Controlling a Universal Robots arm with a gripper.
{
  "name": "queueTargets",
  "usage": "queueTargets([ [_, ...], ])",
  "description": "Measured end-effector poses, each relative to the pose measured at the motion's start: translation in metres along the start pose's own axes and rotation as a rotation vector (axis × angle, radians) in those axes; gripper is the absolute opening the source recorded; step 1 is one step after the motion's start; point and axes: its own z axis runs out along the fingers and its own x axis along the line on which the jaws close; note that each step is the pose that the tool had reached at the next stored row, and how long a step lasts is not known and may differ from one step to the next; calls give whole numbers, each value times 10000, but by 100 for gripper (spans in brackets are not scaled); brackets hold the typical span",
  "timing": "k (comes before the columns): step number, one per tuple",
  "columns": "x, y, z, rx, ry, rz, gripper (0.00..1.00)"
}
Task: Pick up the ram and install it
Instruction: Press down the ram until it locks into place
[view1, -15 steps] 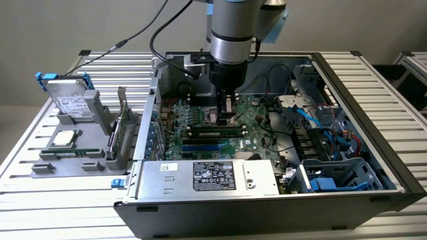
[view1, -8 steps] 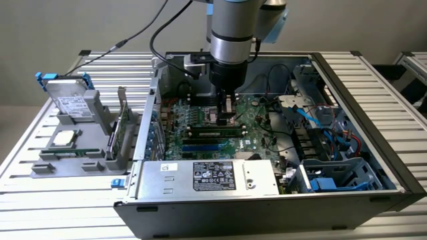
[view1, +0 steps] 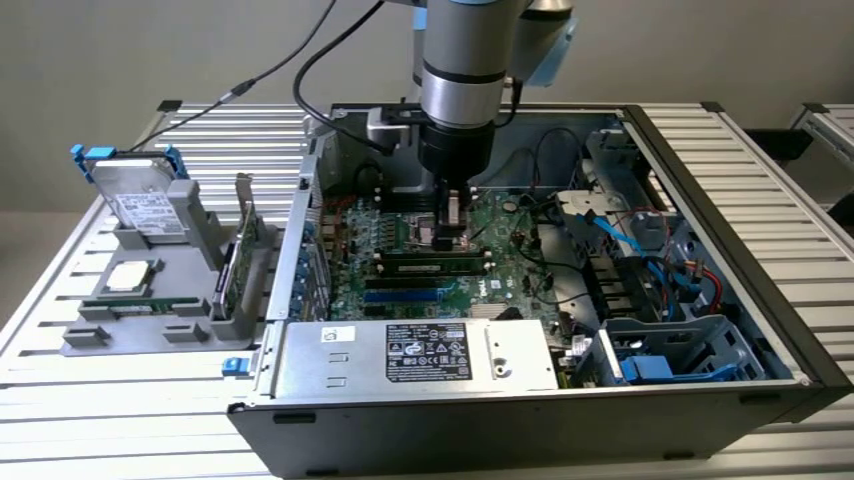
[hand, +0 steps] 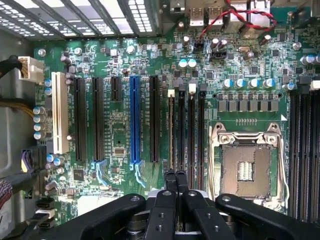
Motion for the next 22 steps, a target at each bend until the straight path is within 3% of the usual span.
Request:
queueTargets([
  [22, 0, 0, 0, -231, -116, 3277, 10],
])
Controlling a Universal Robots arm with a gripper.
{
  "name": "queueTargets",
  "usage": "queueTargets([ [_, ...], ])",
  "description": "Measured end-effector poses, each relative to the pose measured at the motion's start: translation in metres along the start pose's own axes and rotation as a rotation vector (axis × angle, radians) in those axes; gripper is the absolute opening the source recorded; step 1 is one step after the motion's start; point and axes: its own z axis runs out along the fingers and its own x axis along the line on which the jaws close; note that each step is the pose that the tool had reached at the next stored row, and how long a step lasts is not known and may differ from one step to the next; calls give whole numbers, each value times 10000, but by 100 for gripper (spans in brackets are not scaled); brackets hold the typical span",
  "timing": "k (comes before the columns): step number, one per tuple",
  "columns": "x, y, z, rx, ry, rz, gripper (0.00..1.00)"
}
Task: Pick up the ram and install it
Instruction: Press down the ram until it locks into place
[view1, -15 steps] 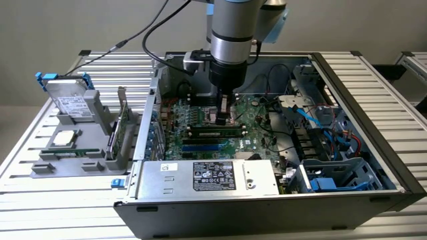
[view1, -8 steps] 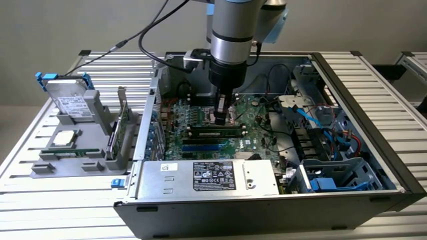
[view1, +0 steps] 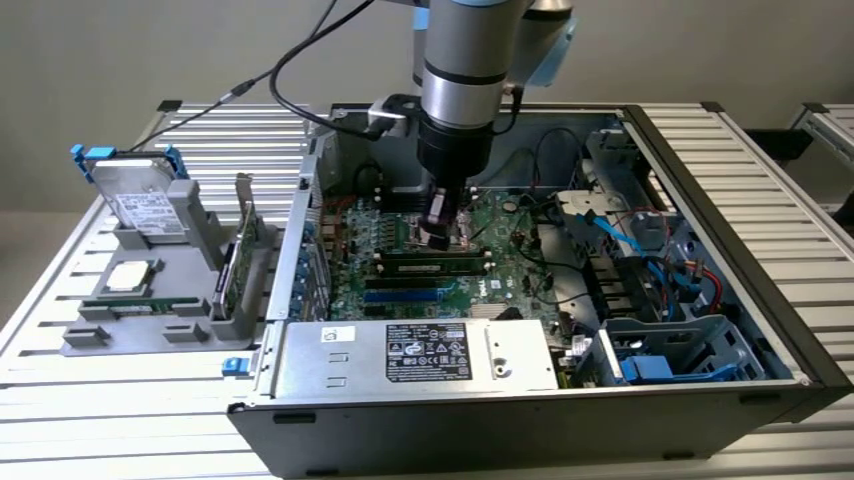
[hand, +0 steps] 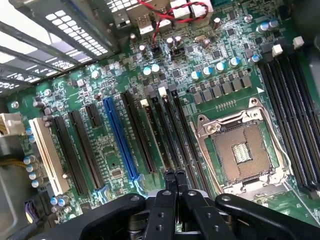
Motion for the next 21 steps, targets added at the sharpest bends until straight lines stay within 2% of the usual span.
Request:
queueTargets([
  [18, 0, 0, 0, -192, -96, 2722, 10],
  [20, 0, 0, 0, -285, -142, 4038, 10],
  [21, 0, 0, 0, -296, -148, 4194, 10],
])
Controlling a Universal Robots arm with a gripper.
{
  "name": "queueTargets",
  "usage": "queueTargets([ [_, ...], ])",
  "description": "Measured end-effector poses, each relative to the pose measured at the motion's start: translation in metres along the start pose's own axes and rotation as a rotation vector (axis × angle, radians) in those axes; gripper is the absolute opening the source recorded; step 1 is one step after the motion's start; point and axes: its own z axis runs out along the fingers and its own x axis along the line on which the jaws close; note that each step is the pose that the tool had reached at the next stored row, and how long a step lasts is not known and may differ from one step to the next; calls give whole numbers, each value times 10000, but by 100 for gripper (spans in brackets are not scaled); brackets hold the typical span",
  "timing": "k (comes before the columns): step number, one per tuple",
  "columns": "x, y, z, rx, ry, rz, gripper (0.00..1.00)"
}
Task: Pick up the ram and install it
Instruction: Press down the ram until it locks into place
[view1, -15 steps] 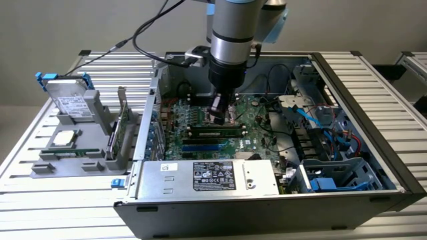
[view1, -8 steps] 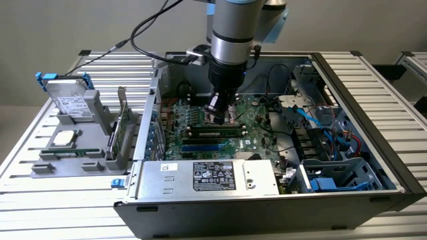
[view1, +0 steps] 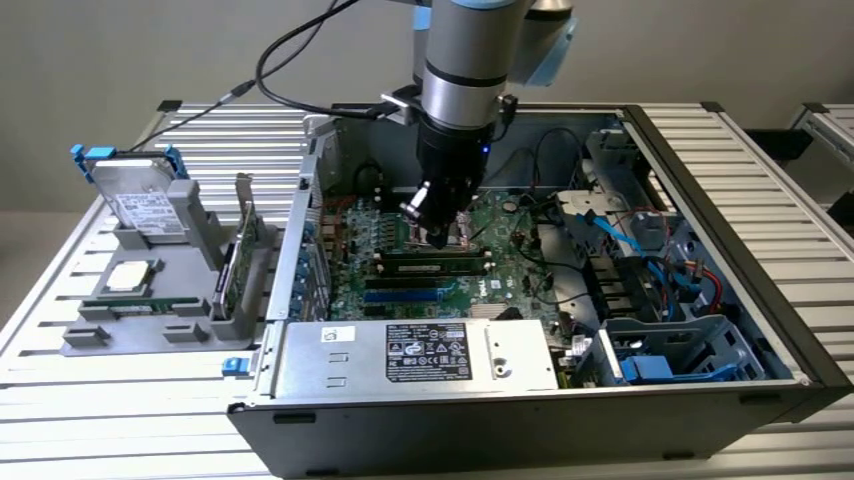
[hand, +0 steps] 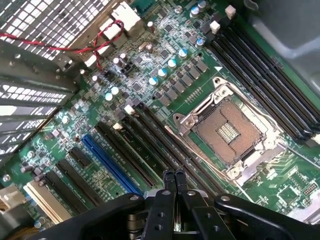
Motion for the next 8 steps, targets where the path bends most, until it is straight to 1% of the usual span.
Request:
queueTargets([
  [8, 0, 0, 0, -73, -48, 1131, 10],
])
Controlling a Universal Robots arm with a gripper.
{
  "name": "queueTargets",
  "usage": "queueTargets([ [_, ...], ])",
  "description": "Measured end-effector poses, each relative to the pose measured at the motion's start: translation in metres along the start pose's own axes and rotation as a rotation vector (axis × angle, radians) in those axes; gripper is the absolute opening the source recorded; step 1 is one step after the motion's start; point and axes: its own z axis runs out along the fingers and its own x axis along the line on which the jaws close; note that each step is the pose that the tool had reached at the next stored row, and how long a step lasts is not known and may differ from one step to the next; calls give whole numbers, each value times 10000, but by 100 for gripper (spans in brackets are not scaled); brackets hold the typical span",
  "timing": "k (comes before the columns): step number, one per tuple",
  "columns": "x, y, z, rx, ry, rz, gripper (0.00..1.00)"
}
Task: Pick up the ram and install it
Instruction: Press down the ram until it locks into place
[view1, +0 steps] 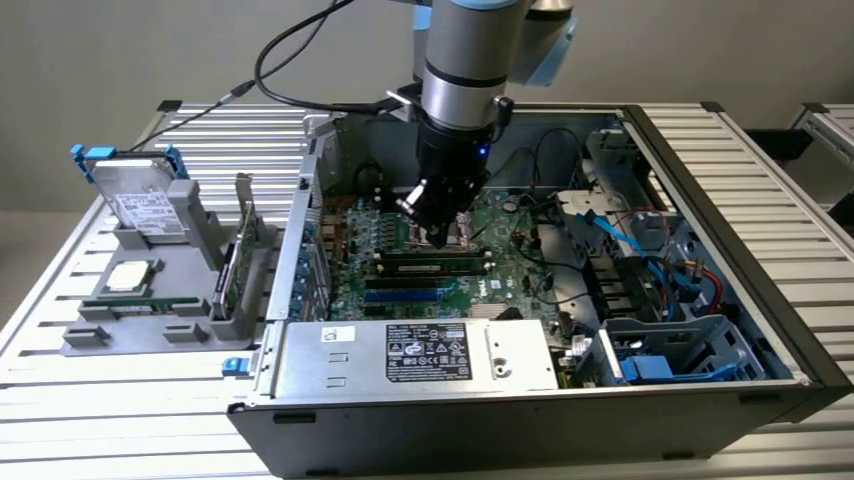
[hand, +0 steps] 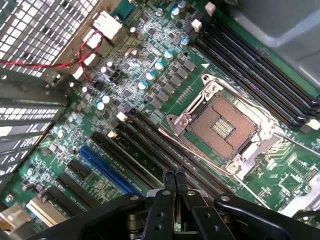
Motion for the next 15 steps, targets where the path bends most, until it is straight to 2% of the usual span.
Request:
queueTargets([
  [15, 0, 0, 0, -85, -143, 2038, 10],
])
